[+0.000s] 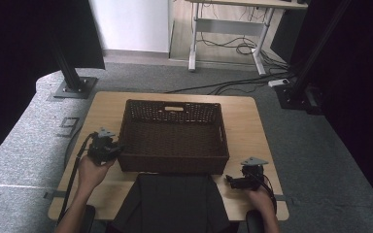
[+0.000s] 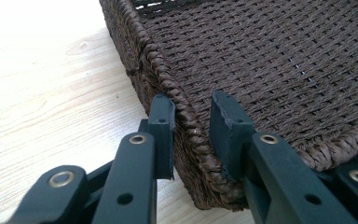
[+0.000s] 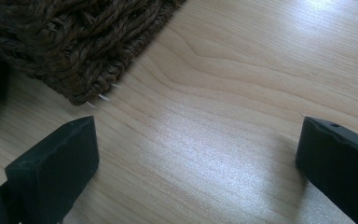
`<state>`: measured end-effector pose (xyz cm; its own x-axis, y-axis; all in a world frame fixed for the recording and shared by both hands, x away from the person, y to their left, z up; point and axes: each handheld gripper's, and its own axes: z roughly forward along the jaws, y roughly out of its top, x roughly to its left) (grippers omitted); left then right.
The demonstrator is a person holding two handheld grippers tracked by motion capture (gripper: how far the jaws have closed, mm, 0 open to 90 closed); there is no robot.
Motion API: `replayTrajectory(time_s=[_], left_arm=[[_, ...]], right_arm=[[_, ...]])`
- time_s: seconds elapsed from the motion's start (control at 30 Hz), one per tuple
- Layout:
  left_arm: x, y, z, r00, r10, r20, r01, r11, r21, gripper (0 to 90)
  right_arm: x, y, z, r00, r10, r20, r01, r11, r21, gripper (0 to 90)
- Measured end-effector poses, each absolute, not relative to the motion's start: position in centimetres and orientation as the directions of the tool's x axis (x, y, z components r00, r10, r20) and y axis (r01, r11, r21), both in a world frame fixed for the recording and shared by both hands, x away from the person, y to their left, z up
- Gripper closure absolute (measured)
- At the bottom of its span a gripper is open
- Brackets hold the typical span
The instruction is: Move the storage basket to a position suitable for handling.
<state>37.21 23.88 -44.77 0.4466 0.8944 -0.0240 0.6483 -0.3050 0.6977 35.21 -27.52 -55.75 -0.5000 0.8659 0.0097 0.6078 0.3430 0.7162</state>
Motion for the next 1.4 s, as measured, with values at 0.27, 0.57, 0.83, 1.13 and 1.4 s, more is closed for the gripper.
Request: replayTrajectory(time_s=[0.27,0.57,0.83,1.13,1.4], left_arm=[[37.0,24.9,-44.4,0.501,0.865,-0.040,0.615,-0.323,0.719,56.6],[34.2,27.2,-42.6,0.527,0.849,-0.034,0.554,-0.313,0.771,25.3],[33.4,28.3,-45.4,0.524,0.849,-0.066,0.584,-0.302,0.753,8.5],[33.7,28.8,-49.7,0.511,0.858,-0.052,0.591,-0.306,0.746,0.0],[34.2,29.1,-52.5,0.524,0.851,-0.021,0.599,-0.351,0.720,0.0]], right_arm=[[35.2,-27.5,-55.7,-0.500,0.866,0.010,0.608,0.343,0.716,0.0],[35.2,-27.5,-55.7,-0.500,0.866,0.009,0.608,0.343,0.716,0.0],[35.2,-27.5,-55.7,-0.494,0.869,0.010,0.611,0.339,0.716,0.0],[35.2,-27.4,-55.7,-0.491,0.871,0.010,0.612,0.337,0.716,0.0],[35.2,-27.4,-55.7,-0.490,0.872,0.010,0.612,0.336,0.715,0.0]])
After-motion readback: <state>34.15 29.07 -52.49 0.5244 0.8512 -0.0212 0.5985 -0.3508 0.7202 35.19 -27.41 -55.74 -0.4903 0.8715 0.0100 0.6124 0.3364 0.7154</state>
